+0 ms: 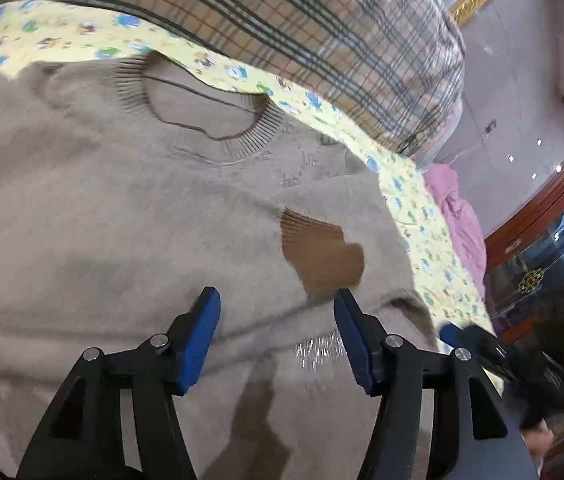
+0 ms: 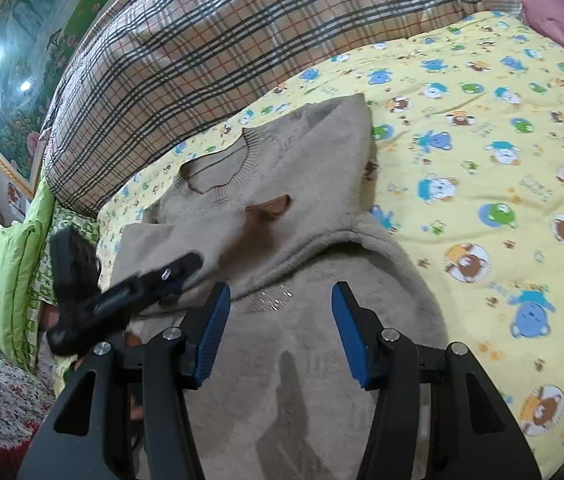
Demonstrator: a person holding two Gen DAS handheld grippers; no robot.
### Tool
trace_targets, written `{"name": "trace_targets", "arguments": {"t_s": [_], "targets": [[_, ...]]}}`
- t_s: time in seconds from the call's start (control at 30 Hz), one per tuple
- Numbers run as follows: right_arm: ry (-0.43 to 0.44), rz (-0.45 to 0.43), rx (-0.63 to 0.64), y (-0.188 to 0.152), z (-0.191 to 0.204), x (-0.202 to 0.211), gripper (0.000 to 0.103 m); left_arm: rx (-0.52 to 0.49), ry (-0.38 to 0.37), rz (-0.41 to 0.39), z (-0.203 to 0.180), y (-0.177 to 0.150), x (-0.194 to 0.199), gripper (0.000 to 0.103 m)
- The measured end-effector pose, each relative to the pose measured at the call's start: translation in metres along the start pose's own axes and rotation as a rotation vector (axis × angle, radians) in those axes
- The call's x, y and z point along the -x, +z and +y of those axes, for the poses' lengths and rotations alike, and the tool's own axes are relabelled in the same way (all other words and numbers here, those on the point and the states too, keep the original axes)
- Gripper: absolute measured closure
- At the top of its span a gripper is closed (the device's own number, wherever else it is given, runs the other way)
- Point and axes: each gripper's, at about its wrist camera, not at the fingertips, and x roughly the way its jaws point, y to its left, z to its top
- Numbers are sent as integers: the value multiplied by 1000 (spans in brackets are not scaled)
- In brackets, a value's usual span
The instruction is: Fold small clothes
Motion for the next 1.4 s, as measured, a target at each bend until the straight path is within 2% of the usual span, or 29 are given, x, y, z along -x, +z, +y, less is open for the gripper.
{"name": "trace_targets", "arguments": {"t_s": [0.07, 0.17, 0.2, 0.3, 0.4, 0.5, 0.53, 0.57, 0.6, 0.67, 0.77, 0.83, 0.87, 0.97, 1.07, 1.17, 1.23, 1.3, 1.37, 1.4], "targets": [[13, 19, 3, 5, 5, -11, 48, 3, 20, -20, 13, -6, 28, 42], [35, 35, 0, 13, 12, -27, 48, 4, 105, -85, 33, -11, 69, 42], [44, 43, -3, 19, 14, -36, 48, 15, 166, -118, 47, -14, 88, 42], [34, 51, -22, 32, 17, -57, 48, 85, 279, -182, 85, -11, 119, 42], [-26, 93, -51, 43, 17, -85, 48, 184, 350, -202, 128, -10, 139, 42], [-71, 156, -45, 48, 22, -116, 48, 234, 373, -184, 158, -8, 141, 42], [-69, 158, -39, 49, 25, -124, 51, 239, 374, -172, 162, -8, 139, 42], [-61, 157, -28, 51, 27, -128, 62, 245, 377, -151, 167, -6, 133, 42], [-51, 158, -12, 53, 31, -130, 95, 239, 381, -145, 167, -3, 129, 42], [21, 143, -2, 59, 40, -120, 96, 214, 414, -145, 166, 5, 121, 42], [131, -10, 17, 73, 52, -65, 96, 245, 465, -166, 168, 17, 115, 42], [149, -79, 15, 77, 49, -33, 96, 289, 507, -205, 169, 22, 112, 42], [134, -88, 13, 77, 42, -23, 96, 338, 553, -239, 173, 20, 115, 42], [78, -43, 20, 70, 22, -23, 96, 431, 553, -309, 176, 9, 124, 42], [39, 10, 23, 59, 10, -35, 96, 439, 566, -334, 170, -2, 127, 42], [-59, 61, 52, 51, 2, -49, 96, 434, 544, -312, 170, -7, 126, 42], [-126, 144, 63, 45, -6, -59, 94, 419, 531, -305, 167, -7, 127, 42], [-181, 138, 87, 43, -2, -52, 89, 401, 514, -300, 168, -10, 129, 42], [-233, 73, 150, 47, 15, -35, 66, 395, 478, -309, 169, -14, 130, 42], [-222, 38, 168, 52, 24, -28, 46, 399, 467, -315, 170, -15, 130, 41]]}}
